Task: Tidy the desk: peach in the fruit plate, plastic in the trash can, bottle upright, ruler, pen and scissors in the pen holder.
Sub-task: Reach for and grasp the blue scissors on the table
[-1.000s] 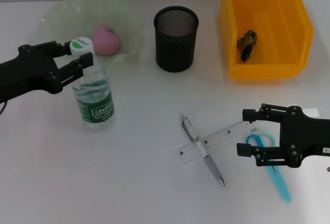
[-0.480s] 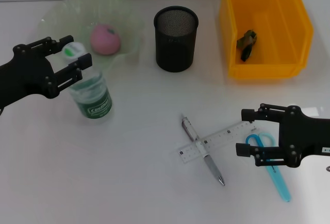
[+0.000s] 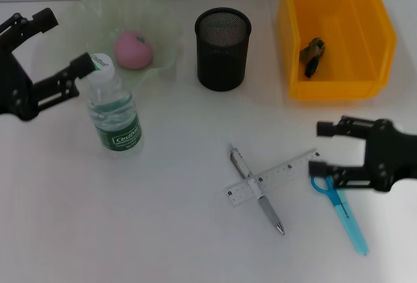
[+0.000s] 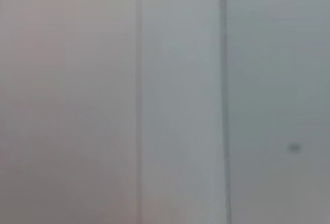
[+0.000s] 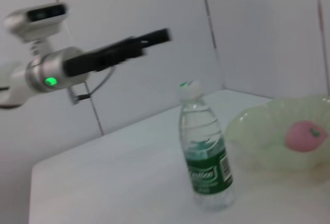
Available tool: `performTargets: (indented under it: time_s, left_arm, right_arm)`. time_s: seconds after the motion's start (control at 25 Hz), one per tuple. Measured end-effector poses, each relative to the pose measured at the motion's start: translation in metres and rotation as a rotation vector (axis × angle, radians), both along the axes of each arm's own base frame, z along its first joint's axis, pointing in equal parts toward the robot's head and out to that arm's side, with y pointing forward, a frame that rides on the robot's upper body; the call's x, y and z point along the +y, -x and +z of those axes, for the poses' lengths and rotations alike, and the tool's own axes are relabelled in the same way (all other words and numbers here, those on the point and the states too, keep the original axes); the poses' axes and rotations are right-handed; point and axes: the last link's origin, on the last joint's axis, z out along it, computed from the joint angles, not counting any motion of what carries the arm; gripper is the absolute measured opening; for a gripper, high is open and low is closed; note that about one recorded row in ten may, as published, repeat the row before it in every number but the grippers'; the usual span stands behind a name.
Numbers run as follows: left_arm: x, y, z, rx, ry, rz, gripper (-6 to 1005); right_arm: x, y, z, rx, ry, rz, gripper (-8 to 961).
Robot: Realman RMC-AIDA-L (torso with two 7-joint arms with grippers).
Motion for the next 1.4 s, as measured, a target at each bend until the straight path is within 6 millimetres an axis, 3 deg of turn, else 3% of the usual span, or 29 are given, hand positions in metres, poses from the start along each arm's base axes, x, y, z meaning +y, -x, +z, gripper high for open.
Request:
performTargets:
  time_s: [0.04, 0.12, 0.16, 0.2, 0.28, 0.32, 0.36, 0.4, 0.56, 0.68, 0.88, 1.12, 1.4]
  left_arm:
    - [-0.022, -0.007, 0.014, -0.082, -0.045, -0.142, 751]
    - [-0.034, -0.009, 0.011, -0.103, -0.030, -0.212, 796]
    - [-0.041, -0.009, 0.006, -0.115, -0.007, -0.255, 819]
    - [-0.049, -0.003, -0.014, -0.101, 0.078, -0.263, 841]
    - [-0.052, 0.002, -0.030, -0.085, 0.144, -0.252, 864]
    - [-0.052, 0.002, -0.030, -0.085, 0.144, -0.252, 864]
    - [-0.053, 0.008, -0.051, -0.060, 0.217, -0.242, 864]
    - [-0.053, 0.011, -0.058, -0.051, 0.236, -0.232, 864]
    - [-0.048, 0.019, -0.074, -0.014, 0.261, -0.190, 864]
    - [-0.047, 0.019, -0.077, -0.007, 0.262, -0.183, 864]
    - [-0.045, 0.021, -0.080, -0.003, 0.265, -0.170, 864]
    - [-0.044, 0.022, -0.080, 0.003, 0.264, -0.165, 864]
    - [-0.043, 0.022, -0.080, 0.004, 0.264, -0.164, 864]
  right_arm:
    - [0.002, 0.001, 0.008, 0.006, -0.018, -0.015, 808]
    - [0.007, 0.008, 0.030, 0.011, -0.048, -0.050, 808]
    - [0.010, 0.015, 0.043, 0.000, -0.058, -0.067, 807]
    - [0.013, 0.019, 0.051, -0.016, -0.055, -0.090, 807]
    - [0.025, 0.042, 0.078, -0.165, -0.038, -0.181, 807]
    - [0.025, 0.042, 0.078, -0.165, -0.038, -0.181, 807]
    - [0.030, 0.050, 0.083, -0.225, -0.031, -0.225, 806]
    - [0.034, 0.055, 0.087, -0.289, -0.016, -0.274, 806]
    - [0.051, 0.077, 0.095, -0.519, 0.030, -0.573, 805]
    - [0.047, 0.089, 0.081, -0.639, 0.083, -0.725, 805]
    - [0.044, 0.099, 0.053, -0.709, 0.123, -0.714, 804]
    - [0.034, 0.099, 0.021, -0.804, 0.166, -0.744, 803]
    - [0.023, 0.093, 0.005, -0.856, 0.208, -0.760, 802]
